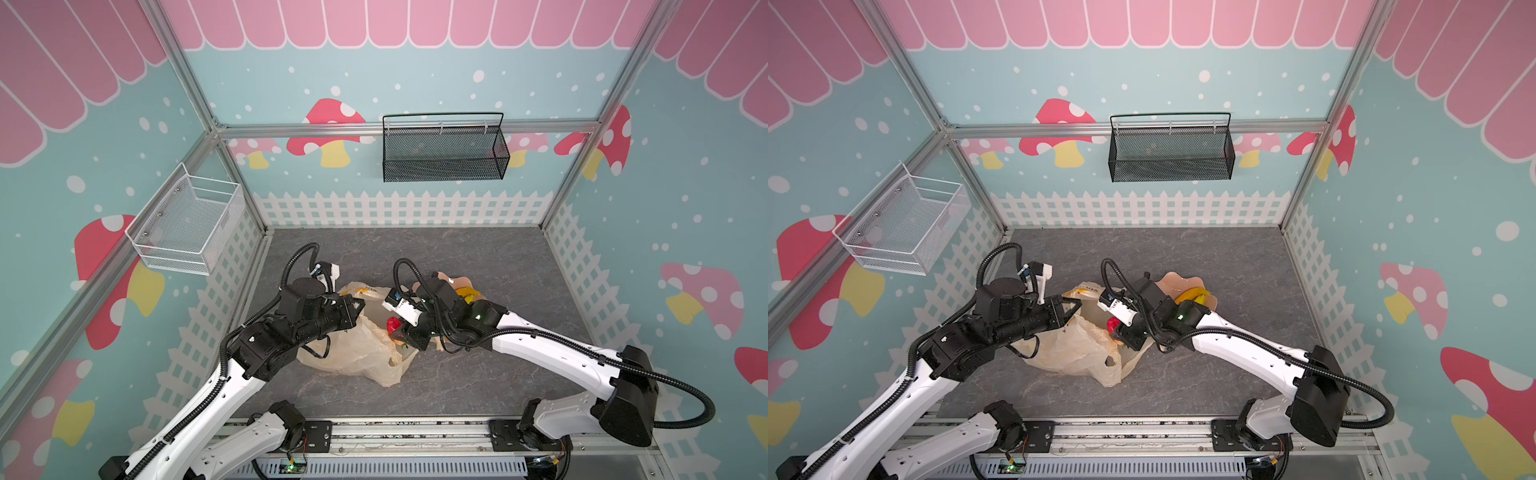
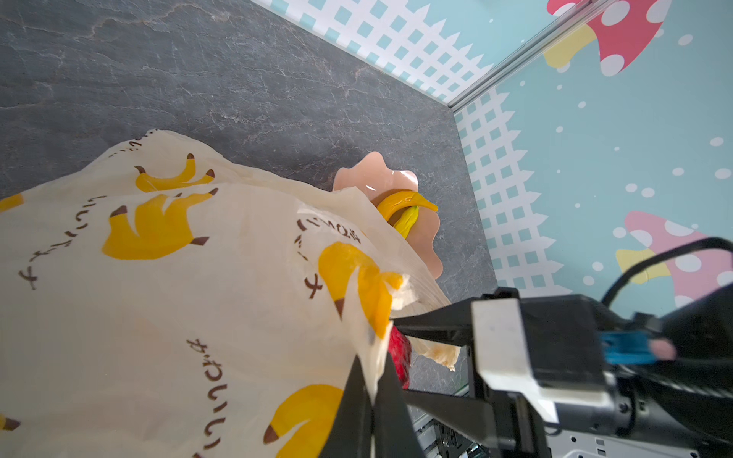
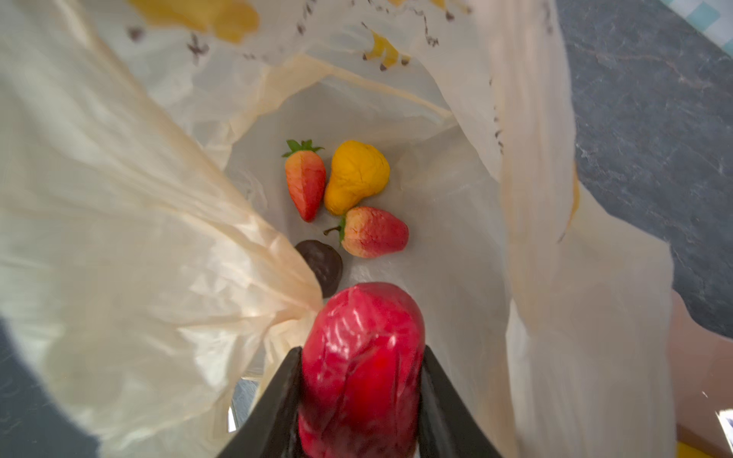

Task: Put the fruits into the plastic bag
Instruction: 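Lift the red strawberry and carry it into the bag mouth, then lower the strawberry into the bag and open the right gripper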

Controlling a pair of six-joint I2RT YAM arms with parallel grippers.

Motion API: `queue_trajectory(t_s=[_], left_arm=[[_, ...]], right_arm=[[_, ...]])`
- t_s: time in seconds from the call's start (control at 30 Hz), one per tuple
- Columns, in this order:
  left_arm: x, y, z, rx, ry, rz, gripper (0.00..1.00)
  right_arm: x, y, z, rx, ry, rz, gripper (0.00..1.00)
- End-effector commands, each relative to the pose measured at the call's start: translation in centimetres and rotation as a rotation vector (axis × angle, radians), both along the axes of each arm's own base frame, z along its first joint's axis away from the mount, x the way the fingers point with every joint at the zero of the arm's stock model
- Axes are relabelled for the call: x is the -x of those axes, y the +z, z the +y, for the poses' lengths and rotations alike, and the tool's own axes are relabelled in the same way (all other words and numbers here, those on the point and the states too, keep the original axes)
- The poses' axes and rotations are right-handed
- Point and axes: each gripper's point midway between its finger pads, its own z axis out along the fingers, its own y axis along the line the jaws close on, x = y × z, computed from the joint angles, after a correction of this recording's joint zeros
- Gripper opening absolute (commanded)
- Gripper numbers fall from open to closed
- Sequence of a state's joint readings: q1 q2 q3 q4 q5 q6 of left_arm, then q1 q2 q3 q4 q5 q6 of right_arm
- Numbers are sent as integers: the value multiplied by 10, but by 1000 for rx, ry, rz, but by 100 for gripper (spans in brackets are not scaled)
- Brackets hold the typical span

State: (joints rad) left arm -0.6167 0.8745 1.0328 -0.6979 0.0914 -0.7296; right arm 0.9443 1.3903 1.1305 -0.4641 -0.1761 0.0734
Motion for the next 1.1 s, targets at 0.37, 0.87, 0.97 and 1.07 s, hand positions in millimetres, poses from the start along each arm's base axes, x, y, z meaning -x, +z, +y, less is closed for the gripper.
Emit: queue_trajectory(t_s=[0.37,0.87,0.97,1.07], left_arm=[[-1,16,-3,35,-7,-29,0],[-3,17,-9,52,-26,-27,0],[-3,18,-9,54,-27,-29,0],[-3,20,-10,56,-28,-33,0]], right_arm=[[10,-38,-11,114,40,-17,31],[-3,-61,20,136,93,-18,31],[-4,-66,34,105,113,5,31],[-5,-76,46,100,130,47,33]])
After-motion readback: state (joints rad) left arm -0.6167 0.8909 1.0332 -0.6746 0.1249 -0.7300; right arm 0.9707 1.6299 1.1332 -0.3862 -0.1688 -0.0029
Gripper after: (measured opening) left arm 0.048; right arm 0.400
